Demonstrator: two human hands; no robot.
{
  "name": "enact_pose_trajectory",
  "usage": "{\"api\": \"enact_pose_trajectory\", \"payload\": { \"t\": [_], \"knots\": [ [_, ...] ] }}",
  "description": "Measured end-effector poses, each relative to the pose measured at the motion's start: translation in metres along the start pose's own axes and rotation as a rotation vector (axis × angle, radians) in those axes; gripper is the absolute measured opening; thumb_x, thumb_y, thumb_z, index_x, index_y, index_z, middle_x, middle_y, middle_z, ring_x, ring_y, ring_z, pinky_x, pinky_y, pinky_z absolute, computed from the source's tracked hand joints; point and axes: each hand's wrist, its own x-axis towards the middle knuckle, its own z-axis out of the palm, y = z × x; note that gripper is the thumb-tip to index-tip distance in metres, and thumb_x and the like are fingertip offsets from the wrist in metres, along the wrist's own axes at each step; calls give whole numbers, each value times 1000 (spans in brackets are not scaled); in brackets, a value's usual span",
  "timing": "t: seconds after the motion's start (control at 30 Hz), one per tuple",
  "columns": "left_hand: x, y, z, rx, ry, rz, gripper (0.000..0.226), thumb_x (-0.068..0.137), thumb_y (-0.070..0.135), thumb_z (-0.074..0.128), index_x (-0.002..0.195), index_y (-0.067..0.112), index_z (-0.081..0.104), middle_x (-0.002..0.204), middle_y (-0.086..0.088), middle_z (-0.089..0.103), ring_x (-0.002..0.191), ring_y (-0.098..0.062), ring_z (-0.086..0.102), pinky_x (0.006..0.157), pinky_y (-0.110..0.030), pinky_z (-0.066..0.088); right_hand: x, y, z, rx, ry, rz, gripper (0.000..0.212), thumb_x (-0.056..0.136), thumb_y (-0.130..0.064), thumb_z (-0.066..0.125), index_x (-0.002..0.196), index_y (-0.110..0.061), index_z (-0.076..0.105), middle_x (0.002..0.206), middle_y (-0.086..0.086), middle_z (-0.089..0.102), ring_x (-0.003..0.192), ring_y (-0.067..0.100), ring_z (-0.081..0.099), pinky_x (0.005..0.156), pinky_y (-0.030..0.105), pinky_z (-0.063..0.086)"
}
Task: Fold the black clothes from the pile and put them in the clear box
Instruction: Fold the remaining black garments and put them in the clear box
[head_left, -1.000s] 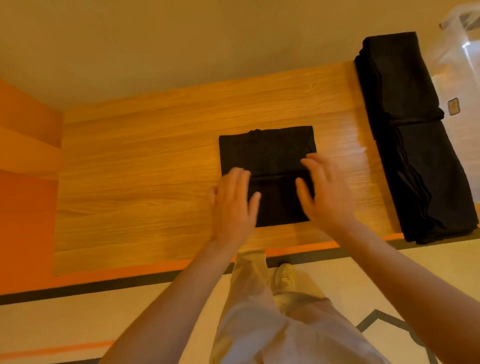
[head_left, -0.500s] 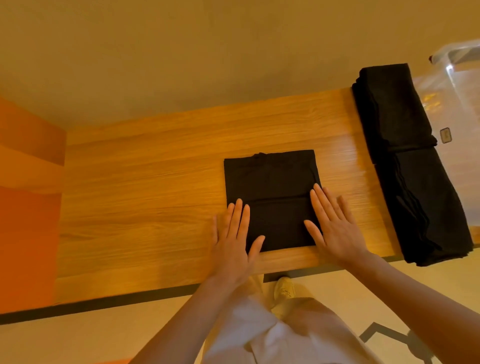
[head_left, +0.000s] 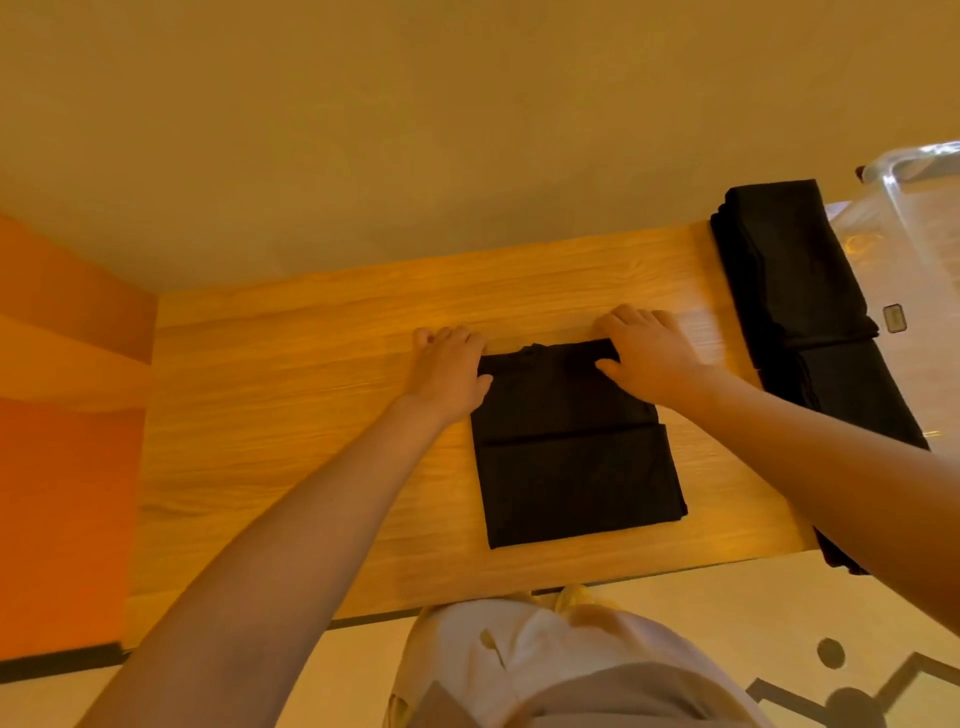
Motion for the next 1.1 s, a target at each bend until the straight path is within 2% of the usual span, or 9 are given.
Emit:
{"api": "enact_pose_trajectory", "payload": {
  "t": [0.1,0.2,0.37,0.5,0.63,0.8,0.93,1.0,1.1],
  "knots": [
    [13,5,-7,-203,-169,-83,21,91,32,59,109,21,58,99,4,56,105,-19,52,91,-36,23,10,-4,-9,-1,-98,84,36,92,-29,58,124,-16,49,123,6,53,120,26,47,107,46,22],
    [19,5,-8,-217,-251,-121,10,90,27,59,98,21,56,96,2,54,102,-20,51,85,-34,20,15,-4,-15,8,-198,150,22,92,-31,58,110,-18,55,106,3,50,114,27,47,109,51,20],
    [21,2,-17,-325,-239,-129,16,86,20,63,101,15,60,100,-1,57,96,-19,50,88,-33,31,15,6,-20,151,-157,116,28,88,-29,63,113,-18,58,117,7,53,111,25,46,97,42,29],
    [10,-1,-26,-473,-144,-84,14,85,16,69,93,19,58,94,5,56,94,-18,54,88,-36,46,5,16,-25,463,-107,134,23,87,-18,68,107,-12,59,108,3,56,99,20,52,81,31,43],
    [-13,3,-32,-614,-4,-42,14,85,16,71,91,21,59,89,8,57,82,-7,53,64,-13,42,-15,27,-25,526,9,96,28,86,-23,69,112,-24,59,113,-4,58,107,15,53,88,32,46],
    [-57,11,-32,-696,91,23,15,84,12,71,89,22,61,88,14,60,84,4,55,70,2,37,-68,28,-26,651,119,-19,20,87,-15,67,104,-25,63,105,-8,63,99,6,56,87,19,38],
    [-96,19,-15,-693,138,57,15,82,9,72,87,21,64,87,14,63,86,4,57,81,-4,37,-115,23,-7,662,167,-64,19,84,-12,71,99,-22,66,98,-13,64,96,5,58,93,27,41],
    [-111,21,1,-594,162,53,18,82,13,72,88,27,63,89,15,63,90,1,55,91,-18,29,-133,22,11,554,216,-108,23,80,-12,74,99,-23,67,99,-13,64,98,9,58,98,34,36],
    [-130,23,23,-411,177,93,22,81,13,72,93,30,63,93,16,63,94,-3,52,83,-24,16,-151,21,38,408,269,-202,27,74,-8,78,96,-21,69,97,-7,66,94,16,61,94,35,30]
  ]
}}
